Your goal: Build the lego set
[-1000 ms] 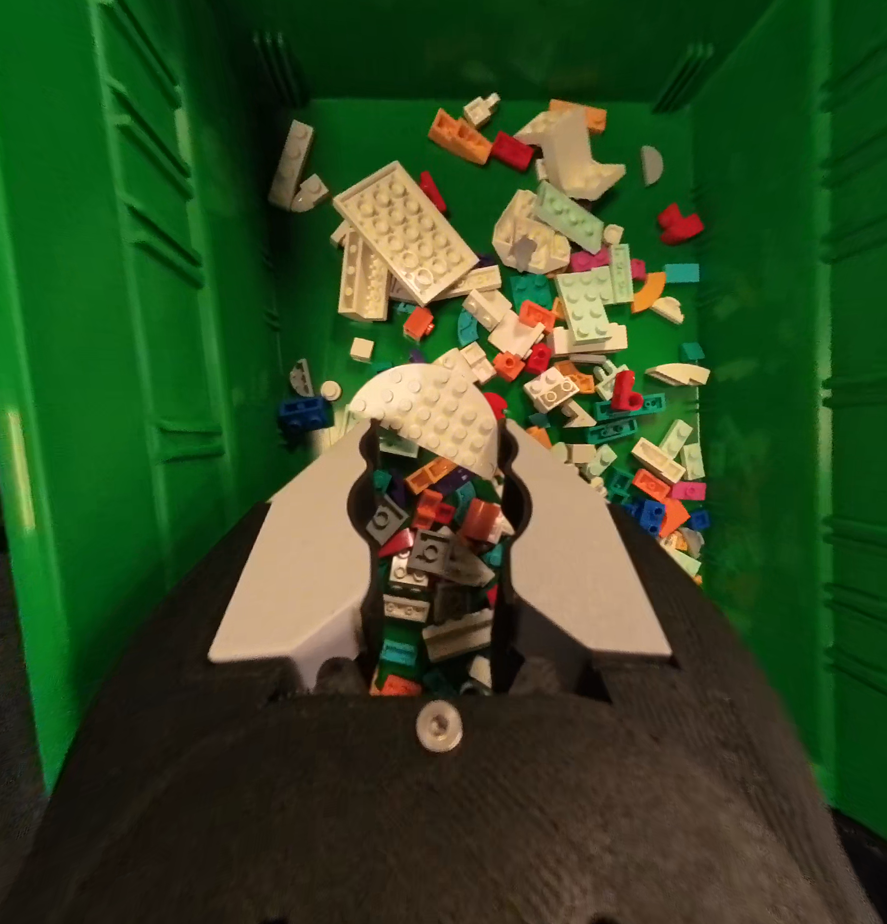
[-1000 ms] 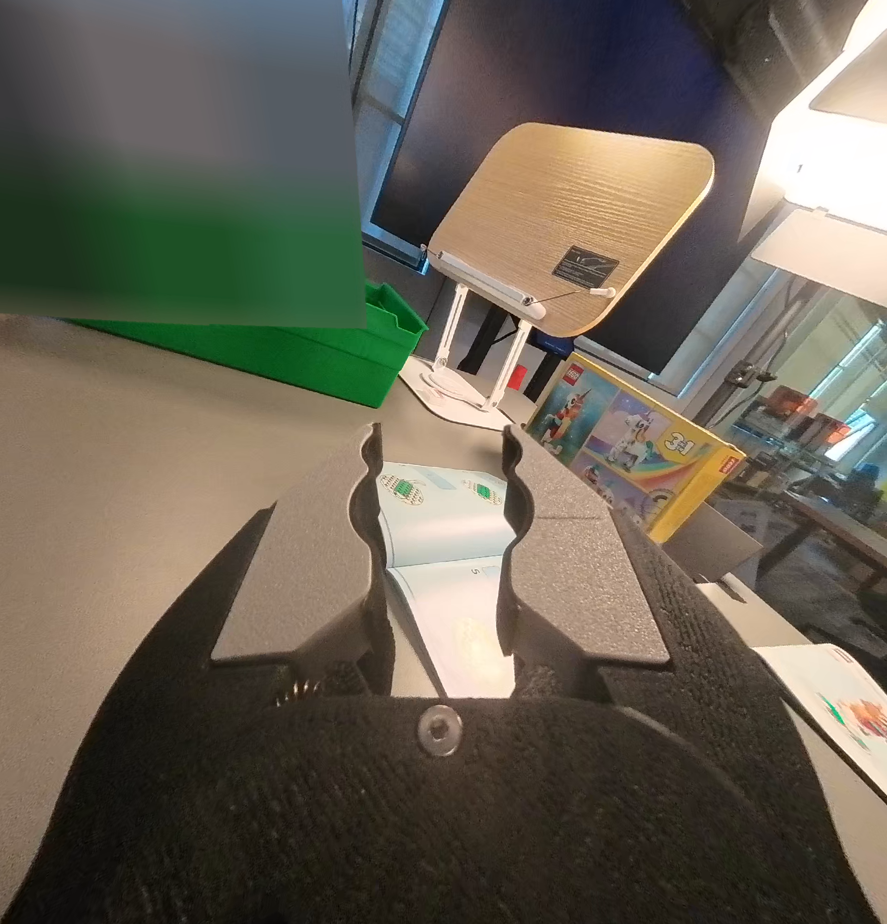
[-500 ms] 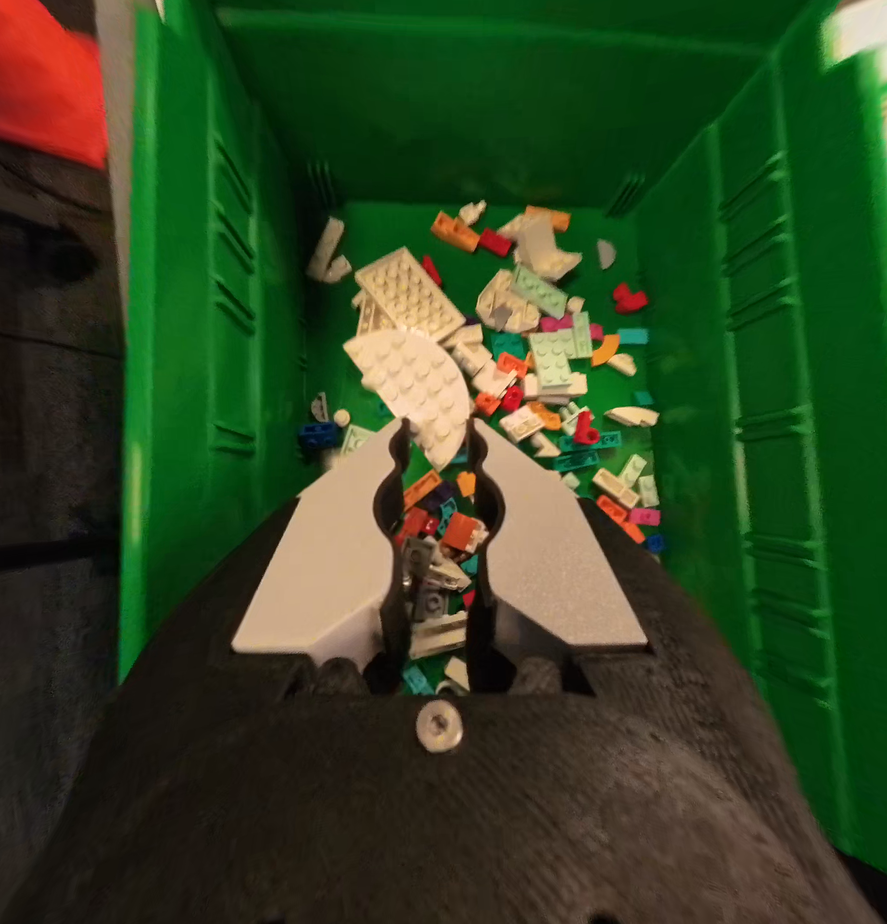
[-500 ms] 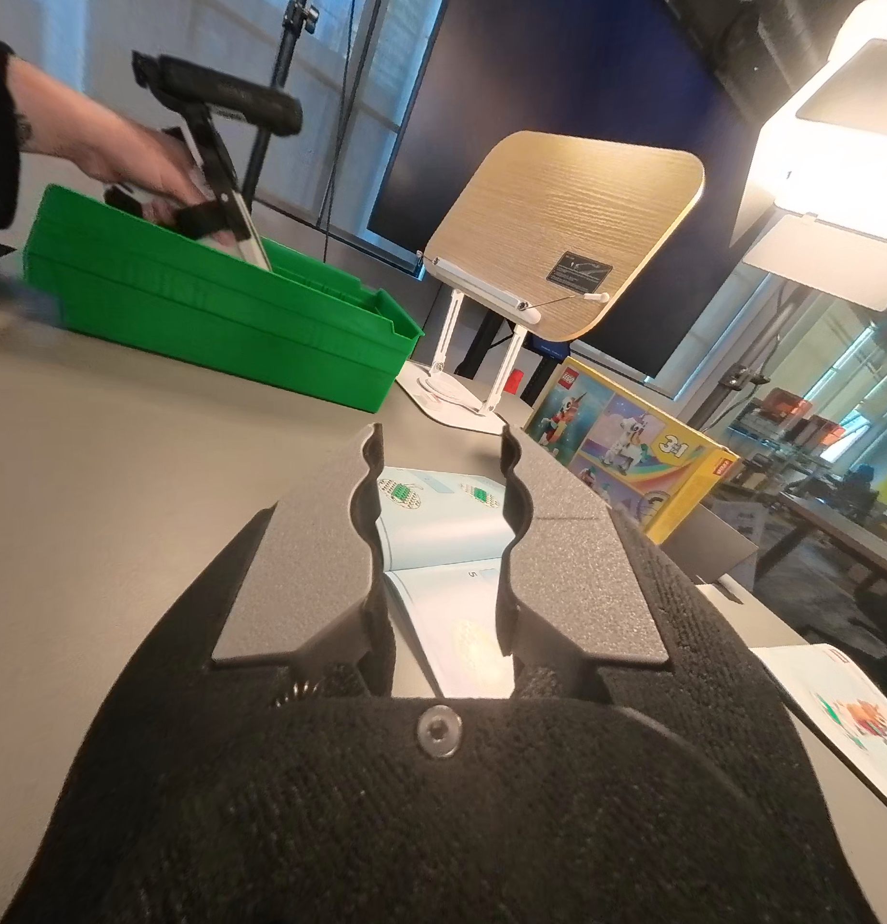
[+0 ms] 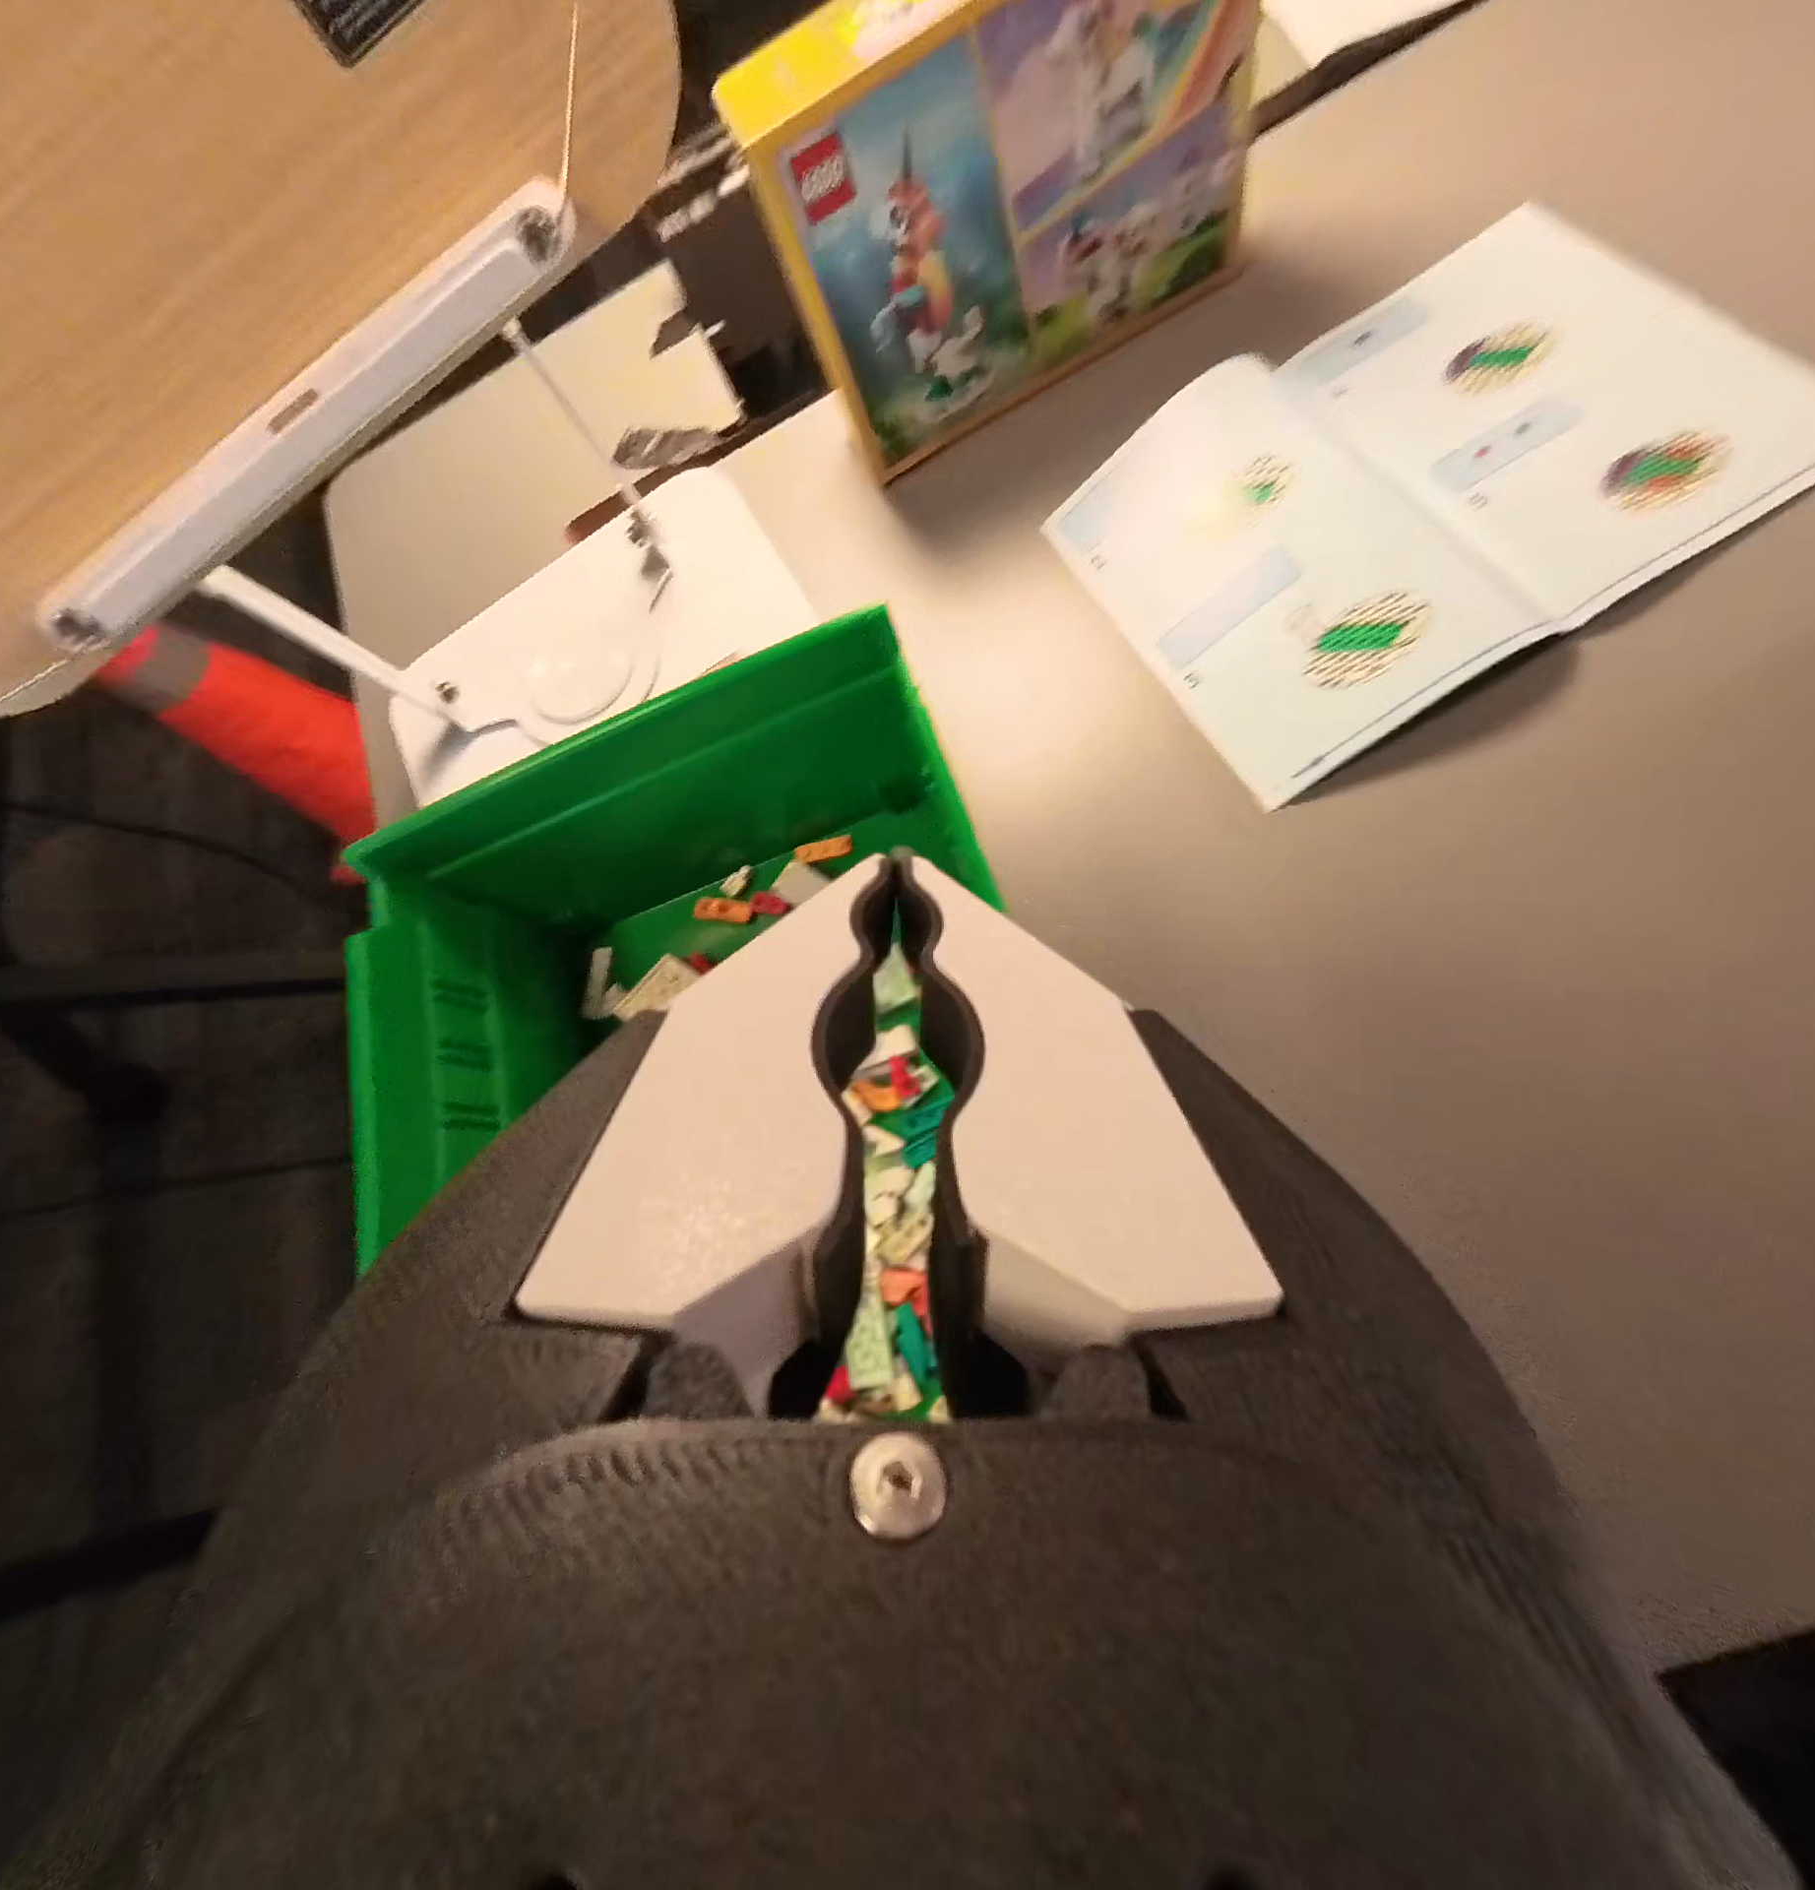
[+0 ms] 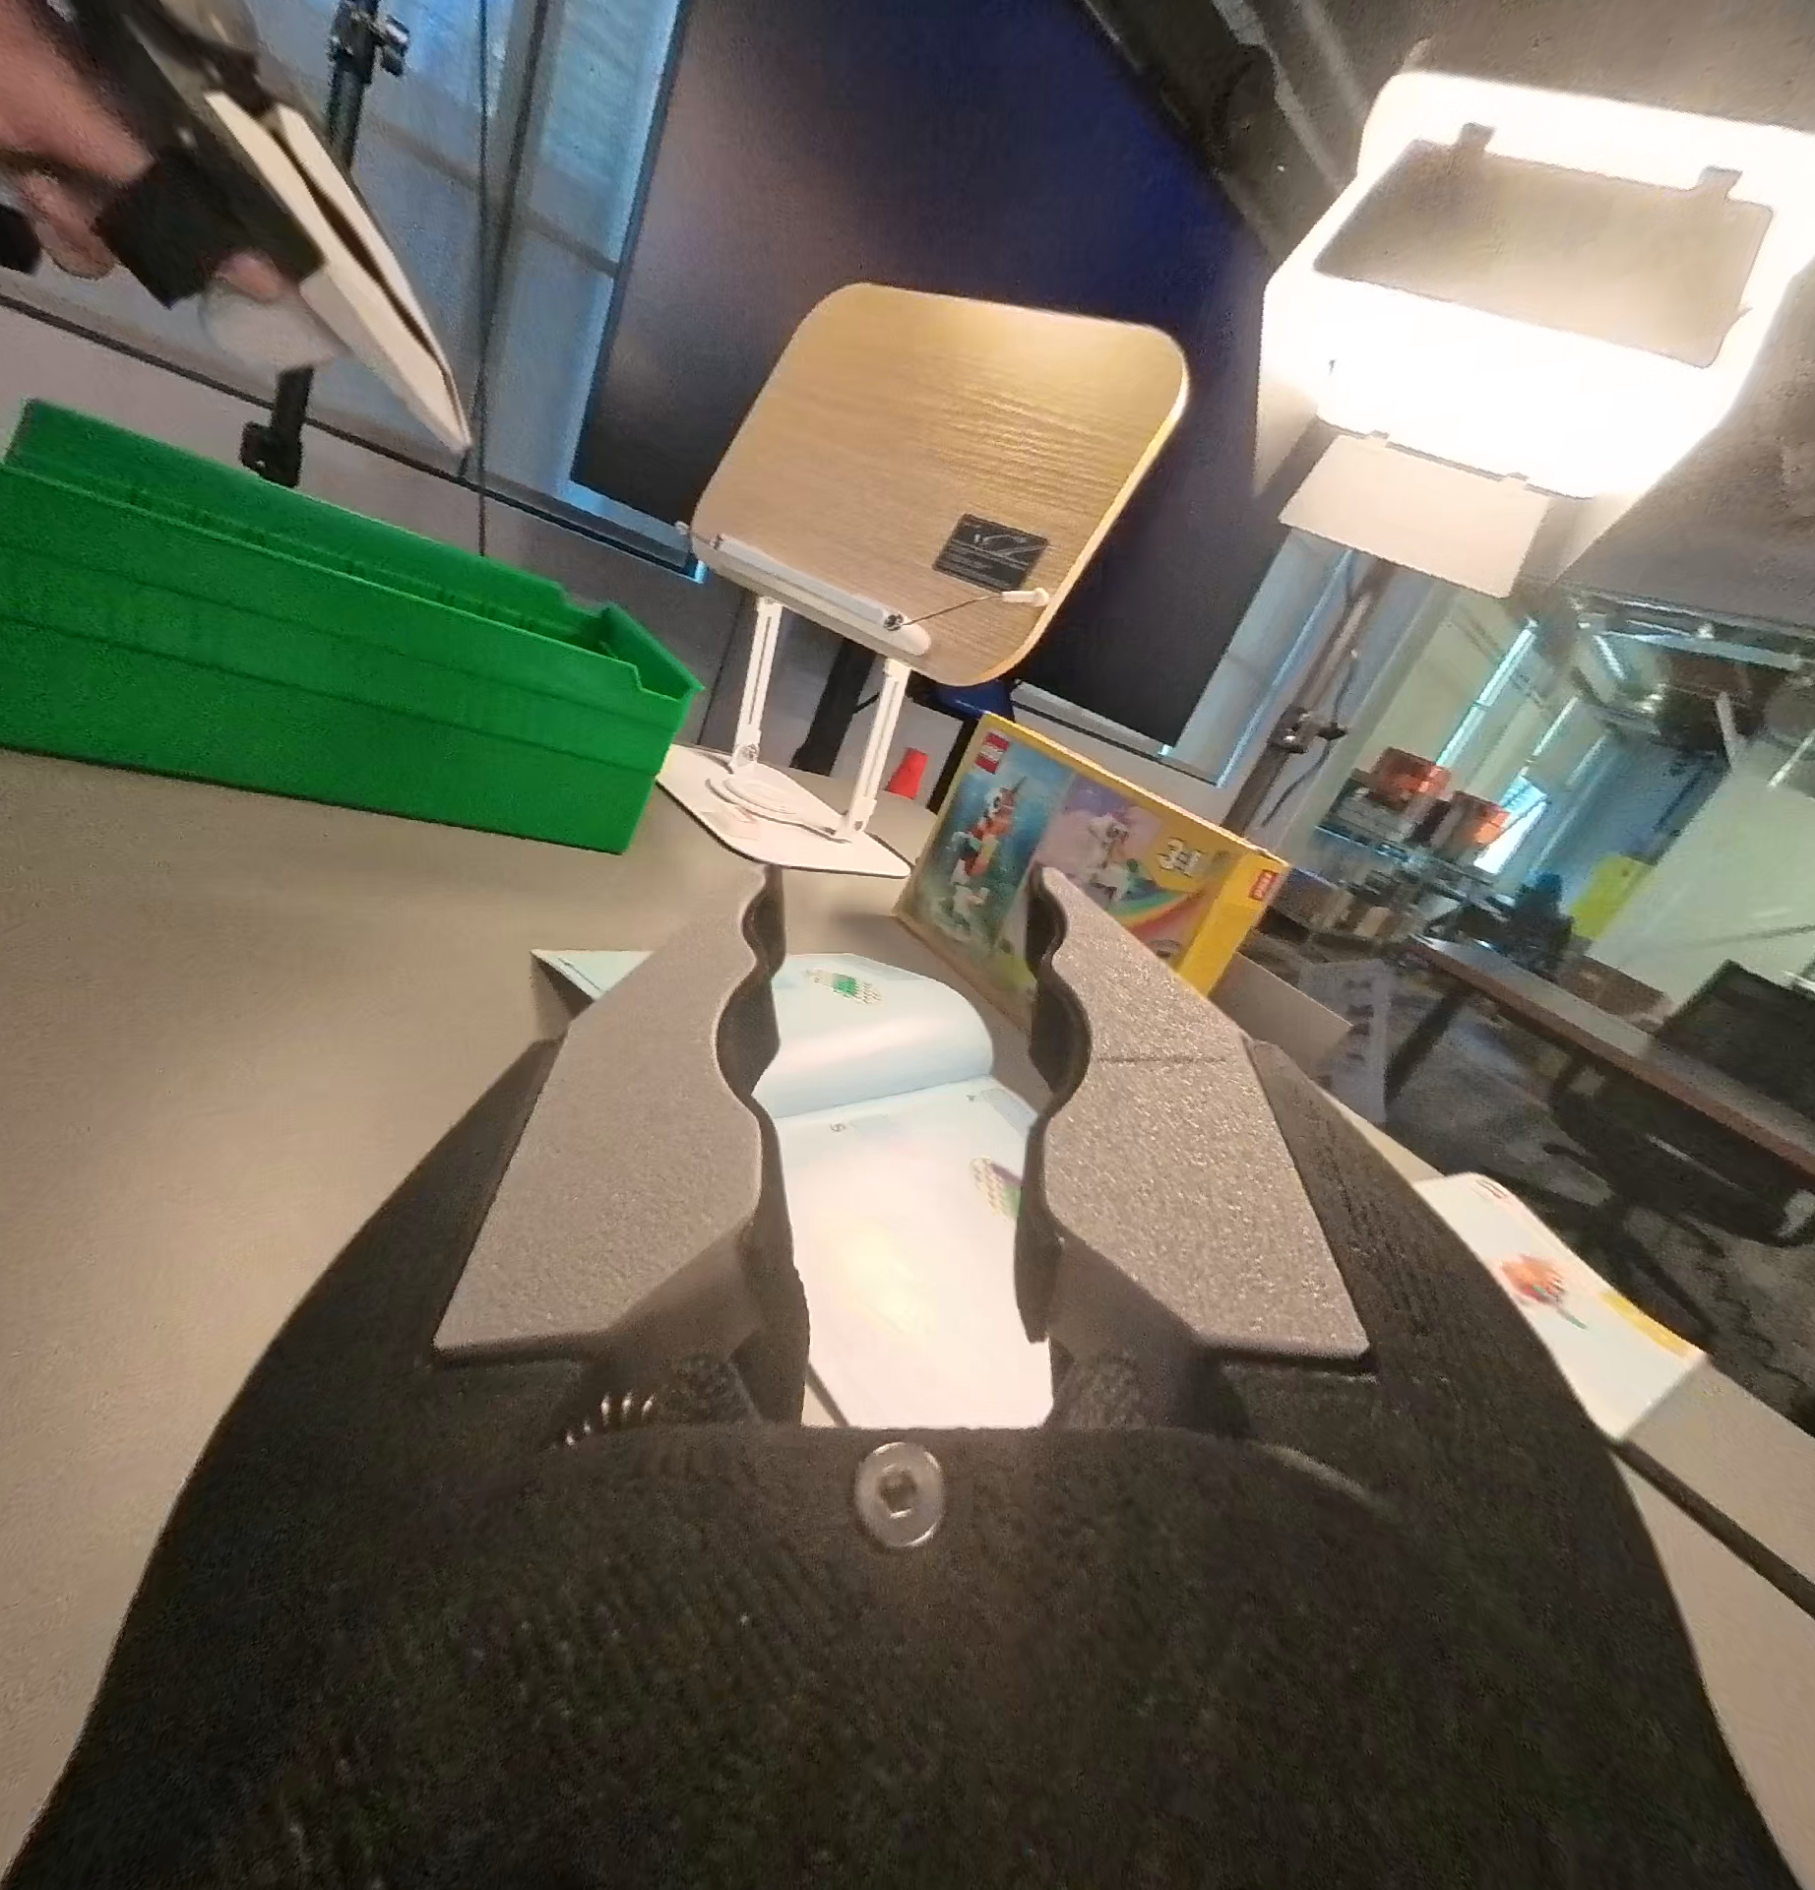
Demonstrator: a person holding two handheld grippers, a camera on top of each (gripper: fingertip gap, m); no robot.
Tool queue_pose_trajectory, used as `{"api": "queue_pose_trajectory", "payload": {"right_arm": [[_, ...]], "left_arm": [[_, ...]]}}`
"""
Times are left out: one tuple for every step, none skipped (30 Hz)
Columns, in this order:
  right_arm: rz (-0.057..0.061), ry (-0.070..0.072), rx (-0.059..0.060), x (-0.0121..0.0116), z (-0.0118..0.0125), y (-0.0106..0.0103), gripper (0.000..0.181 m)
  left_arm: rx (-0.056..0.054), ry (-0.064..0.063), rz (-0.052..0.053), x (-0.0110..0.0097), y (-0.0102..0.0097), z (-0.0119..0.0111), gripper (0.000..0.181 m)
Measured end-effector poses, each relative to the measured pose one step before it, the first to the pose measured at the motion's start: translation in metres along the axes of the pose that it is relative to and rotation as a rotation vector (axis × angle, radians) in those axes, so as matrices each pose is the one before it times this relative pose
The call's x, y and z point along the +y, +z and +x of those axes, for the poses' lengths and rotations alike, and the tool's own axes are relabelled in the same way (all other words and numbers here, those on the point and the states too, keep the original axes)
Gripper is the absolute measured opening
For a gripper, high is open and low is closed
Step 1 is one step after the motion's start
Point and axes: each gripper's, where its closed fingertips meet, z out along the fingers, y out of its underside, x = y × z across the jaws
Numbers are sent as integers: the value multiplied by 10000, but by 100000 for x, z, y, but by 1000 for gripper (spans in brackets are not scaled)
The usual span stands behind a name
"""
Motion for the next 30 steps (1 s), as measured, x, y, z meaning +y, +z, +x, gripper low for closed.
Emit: {"api": "queue_pose_trajectory", "payload": {"right_arm": [[-59, -115, 78, 65, 210, -221, 46], [-77, -87, 70, 137, 204, -166, 46], [-69, -8, 53, 156, 194, -116, 46], [-22, 47, 56, 81, 203, -55, 46], [13, 73, 52, 70, 181, -8, 46], [-38, 70, 24, 159, 112, 72, 46], [-80, 35, 22, 229, 105, 118, 46], [-78, 9, 36, 221, 109, 115, 46], [-67, 32, 39, 184, 117, 85, 46], [-46, 60, 22, 143, 98, 48, 46], [-43, 63, 45, 131, 147, 28, 46], [-36, 69, 71, 125, 204, -1, 46], [-27, 103, 58, 99, 195, -6, 46], [-27, 106, 39, 100, 168, 5, 46], [-29, 84, 40, 84, 146, -7, 46], [-15, 65, 28, 60, 102, 9, 46], [-8, 48, 3, 30, 52, 11, 46], [-22, 33, -12, 54, 5, 36, 46], [-21, 21, -22, 57, -14, 27, 46], [-14, 14, -28, 27, -43, 29, 46], [-11, 5, -27, 21, -37, 21, 46], [-9, 5, -23, 27, -34, 22, 46], [-11, 17, -25, 27, -23, 17, 46], [-10, 15, -19, 22, -23, 21, 46], [-8, 9, -9, 20, 3, 10, 46], [-3, 11, -10, 9, -11, 5, 46], [0, 11, -15, 3, -19, -2, 46], [-5, 7, -15, 11, -15, 4, 46], [4, 4, -20, -5, -31, 2, 46], [3, 6, -34, -15, -56, 15, 46]], "left_arm": [[-246, 59, -265, 484, 319, -591, 12], [-79, -47, -225, 522, 280, -551, 16], [28, -144, -231, 597, 251, -548, 21], [67, -153, -255, 673, 320, -629, 25], [129, -87, -369, 885, 498, -650, 30], [258, -14, -467, 1028, 717, -535, 36], [263, -77, -466, 1018, 921, -573, 38], [279, -250, -441, 934, 1096, -580, 40], [192, -468, -485, 875, 1211, -724, 44], [126, -409, -501, 772, 1224, -744, 47], [116, -308, -434, 597, 1128, -601, 51], [109, -291, -344, 388, 997, -482, 54], [206, -214, -180, 103, 810, -204, 55], [223, -231, -85, -14, 598, -108, 55], [224, -219, -81, -37, 401, -66, 55], [187, -160, -53, -66, 295, -65, 55], [169, -123, -27, -65, 226, -33, 55], [162, -93, -32, -16, 215, 12, 55], [125, -57, -90, 106, 227, 23, 55], [-15, -11, -142, 210, 228, -117, 55], [-120, 66, -175, 270, 230, -204, 54], [-148, 113, -154, 261, 211, -198, 54], [-94, 99, -92, 180, 170, -66, 54], [42, 15, 30, -20, 40, 121, 53], [117, 13, 24, -24, -3, 230, 47], [157, 10, 3, 15, -23, 270, 36], [6, 9, -52, 109, -34, 51, 31], [-29, 72, -54, 161, -66, 29, 31], [-10, 119, -15, 175, -128, 99, 29], [4, 166, 45, 153, -220, 126, 12]]}}
